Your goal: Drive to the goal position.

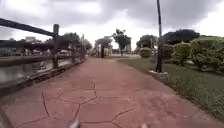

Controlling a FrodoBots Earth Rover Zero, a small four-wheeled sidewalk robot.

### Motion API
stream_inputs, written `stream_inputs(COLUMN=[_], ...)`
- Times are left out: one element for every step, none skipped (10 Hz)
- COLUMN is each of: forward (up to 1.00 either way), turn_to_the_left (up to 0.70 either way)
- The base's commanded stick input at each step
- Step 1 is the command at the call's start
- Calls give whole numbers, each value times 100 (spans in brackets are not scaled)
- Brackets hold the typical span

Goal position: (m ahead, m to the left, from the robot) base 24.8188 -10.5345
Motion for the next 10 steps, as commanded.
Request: stream_inputs(forward=[70,70,70,70,70,70,70,70,70,70], turn_to_the_left=[0,0,0,0,0,0,0,0,0,0])
